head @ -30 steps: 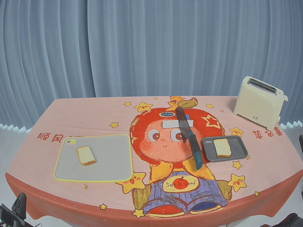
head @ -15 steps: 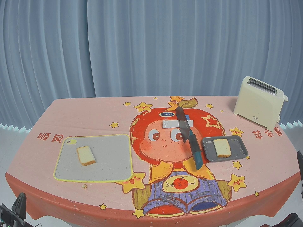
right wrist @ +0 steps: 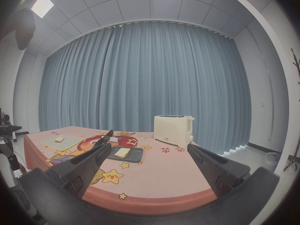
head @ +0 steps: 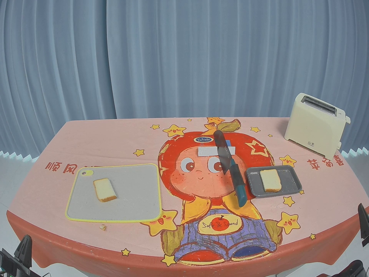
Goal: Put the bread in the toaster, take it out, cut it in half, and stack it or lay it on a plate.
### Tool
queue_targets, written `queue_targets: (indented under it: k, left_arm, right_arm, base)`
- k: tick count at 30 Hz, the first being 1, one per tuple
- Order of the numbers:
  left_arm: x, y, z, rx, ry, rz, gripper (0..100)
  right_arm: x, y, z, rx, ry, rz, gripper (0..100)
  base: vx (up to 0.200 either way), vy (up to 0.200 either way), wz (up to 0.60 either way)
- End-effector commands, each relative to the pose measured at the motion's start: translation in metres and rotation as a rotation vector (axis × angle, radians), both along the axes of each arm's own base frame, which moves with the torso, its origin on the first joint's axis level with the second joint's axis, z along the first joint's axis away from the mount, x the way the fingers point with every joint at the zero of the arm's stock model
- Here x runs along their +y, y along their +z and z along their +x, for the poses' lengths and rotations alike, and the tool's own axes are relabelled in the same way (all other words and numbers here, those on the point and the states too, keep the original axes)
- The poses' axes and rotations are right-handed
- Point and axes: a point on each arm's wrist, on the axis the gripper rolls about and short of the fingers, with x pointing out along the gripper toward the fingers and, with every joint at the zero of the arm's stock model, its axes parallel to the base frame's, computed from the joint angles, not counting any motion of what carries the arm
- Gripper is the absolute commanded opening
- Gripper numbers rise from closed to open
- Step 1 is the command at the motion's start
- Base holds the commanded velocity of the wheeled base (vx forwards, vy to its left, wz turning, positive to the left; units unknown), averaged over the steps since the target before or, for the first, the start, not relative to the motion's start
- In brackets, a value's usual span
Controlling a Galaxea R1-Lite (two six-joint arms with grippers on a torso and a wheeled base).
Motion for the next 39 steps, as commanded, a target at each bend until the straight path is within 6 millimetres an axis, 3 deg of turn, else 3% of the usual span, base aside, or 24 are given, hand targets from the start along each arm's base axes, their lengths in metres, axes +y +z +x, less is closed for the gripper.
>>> queue_targets:
  k: [1, 7, 12, 39]
  left_arm:
    - [0.000, -0.005, 0.000, 0.001, 0.000, 0.000, 0]
    - [0.000, -0.005, 0.000, 0.001, 0.000, 0.000, 0]
    - [0.000, -0.005, 0.000, 0.001, 0.000, 0.000, 0]
    - [0.000, -0.005, 0.000, 0.001, 0.000, 0.000, 0]
  right_arm:
    - [0.000, -0.014, -0.008, -0.021, -0.004, 0.002, 100]
    - [-0.001, -0.026, -0.015, -0.033, -0.004, 0.003, 100]
    - [0.000, -0.058, -0.015, 0.038, -0.027, 0.009, 100]
    - [0.001, -0.060, -0.019, 0.013, -0.020, 0.031, 100]
  base:
    - [0.000, 0.000, 0.00]
    - [0.000, 0.000, 0.00]
    - [0.000, 0.000, 0.00]
    - [0.000, 0.000, 0.00]
